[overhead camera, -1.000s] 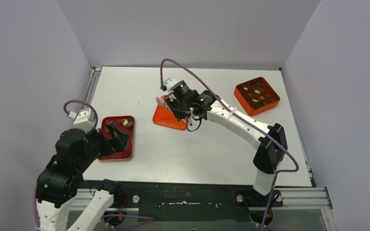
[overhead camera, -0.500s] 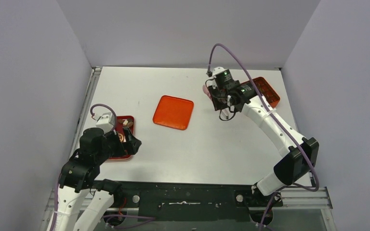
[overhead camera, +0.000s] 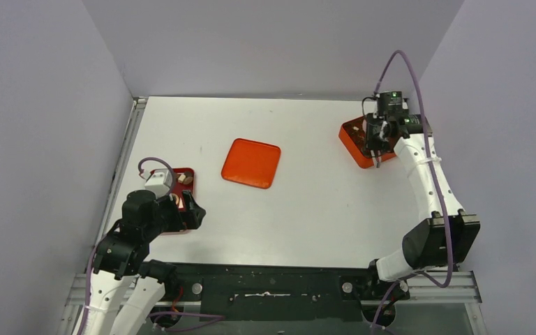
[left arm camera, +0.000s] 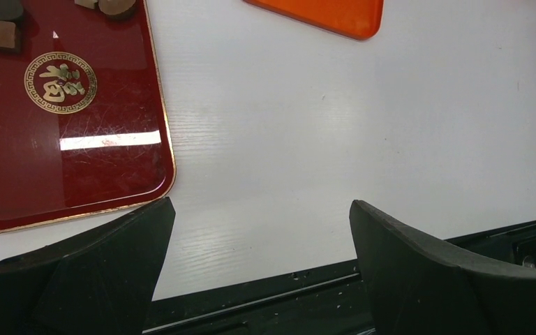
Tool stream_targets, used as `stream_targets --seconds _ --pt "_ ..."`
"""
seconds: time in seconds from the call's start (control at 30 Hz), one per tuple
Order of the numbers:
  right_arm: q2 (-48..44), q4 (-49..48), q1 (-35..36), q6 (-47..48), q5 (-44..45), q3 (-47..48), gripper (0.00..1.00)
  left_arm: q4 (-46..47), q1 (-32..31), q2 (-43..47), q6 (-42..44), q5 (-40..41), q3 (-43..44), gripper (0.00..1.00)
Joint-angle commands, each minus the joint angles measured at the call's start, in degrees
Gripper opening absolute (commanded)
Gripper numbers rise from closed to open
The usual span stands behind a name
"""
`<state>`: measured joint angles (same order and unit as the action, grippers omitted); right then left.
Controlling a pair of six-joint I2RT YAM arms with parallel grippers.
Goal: Pack the chocolate
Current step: Place the fake chocolate in the packing box.
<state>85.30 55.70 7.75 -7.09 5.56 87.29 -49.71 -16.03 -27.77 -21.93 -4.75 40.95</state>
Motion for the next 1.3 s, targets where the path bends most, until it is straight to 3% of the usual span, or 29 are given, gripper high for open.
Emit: stream_targets --seconds 0.0,0.23,1.27 --pt "2.48 -1.07 -7.44 -0.77 -1.6 -1.19 0.27 4.71 0.0 0.85 1.62 0.36 0.11 0.97" --pt "6.47 -1.11 -14.21 -0.91 -2.3 -1.0 0.28 3.16 0.0 -0.16 2.6 0.67 0.64 0.97" --pt "14.61 -2.63 -18.3 0.43 -3.48 3.54 0.34 3.08 0.03 0.77 2.51 1.74 0.56 0.97"
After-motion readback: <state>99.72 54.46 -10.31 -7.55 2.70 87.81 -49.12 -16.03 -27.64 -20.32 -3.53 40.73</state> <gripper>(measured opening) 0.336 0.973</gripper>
